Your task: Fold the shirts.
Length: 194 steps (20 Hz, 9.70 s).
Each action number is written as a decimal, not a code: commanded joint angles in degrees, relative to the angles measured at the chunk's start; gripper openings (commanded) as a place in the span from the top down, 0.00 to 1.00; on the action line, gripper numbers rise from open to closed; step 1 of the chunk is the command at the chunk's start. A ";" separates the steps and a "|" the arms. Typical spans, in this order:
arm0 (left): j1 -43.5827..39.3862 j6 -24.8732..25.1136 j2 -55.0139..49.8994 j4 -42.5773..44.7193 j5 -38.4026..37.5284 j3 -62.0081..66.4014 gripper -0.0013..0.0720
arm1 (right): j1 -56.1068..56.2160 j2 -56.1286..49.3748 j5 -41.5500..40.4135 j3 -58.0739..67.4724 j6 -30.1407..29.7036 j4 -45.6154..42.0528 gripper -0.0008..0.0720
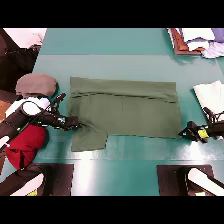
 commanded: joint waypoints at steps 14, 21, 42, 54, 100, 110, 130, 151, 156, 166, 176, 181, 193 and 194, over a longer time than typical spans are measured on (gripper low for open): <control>-0.02 -15.02 29.03 6.25 -21.24 -1.11 0.94 | 1.36 26.40 16.63 2.69 3.54 -11.58 0.97; 0.00 -7.37 10.64 10.14 -2.19 11.43 0.94 | 14.62 9.49 10.78 21.31 6.75 -10.78 0.97; -0.02 -7.96 -15.93 12.41 10.12 31.45 0.33 | 12.52 -29.77 10.86 55.21 3.28 7.08 0.27; -0.02 -5.57 -15.82 9.75 5.97 32.92 0.94 | 2.71 -34.91 10.40 39.04 -9.33 17.94 0.15; -11.10 -5.03 -29.86 20.52 -0.61 60.59 0.94 | 57.00 -25.79 -2.19 72.78 7.23 18.45 0.96; 5.68 -2.56 -17.79 21.77 -5.79 60.59 0.94 | 72.94 -42.53 -21.09 72.78 2.01 26.75 0.26; 5.70 -1.03 -17.94 18.53 -9.77 60.41 0.94 | 43.87 -29.81 -10.40 37.81 -1.16 26.82 0.13; -8.33 -1.09 -17.94 15.74 -5.35 60.41 0.94 | 30.27 -29.88 -1.44 60.08 4.22 12.37 0.97; -14.10 -1.09 -17.94 15.76 0.68 60.41 0.94 | 10.32 -20.81 -3.32 60.08 5.35 7.93 0.97; -17.22 -1.09 -17.99 15.58 3.04 60.41 0.94 | -10.34 -19.61 -14.01 60.61 5.29 14.78 0.96; -17.22 -1.07 -17.99 15.67 2.43 60.41 0.94 | -10.97 -19.58 -6.03 74.88 3.37 14.16 0.97; -17.22 -1.05 -17.99 15.76 1.11 60.41 0.94 | -10.97 -17.97 0.17 76.08 3.65 9.75 0.97; -17.22 0.44 -17.99 16.92 -0.94 60.41 0.94 | -14.34 -15.06 24.30 67.38 11.52 -11.37 0.96; -17.22 0.46 -17.99 16.90 -0.98 60.41 0.94 | -14.97 -14.45 25.18 64.92 11.52 -12.41 0.96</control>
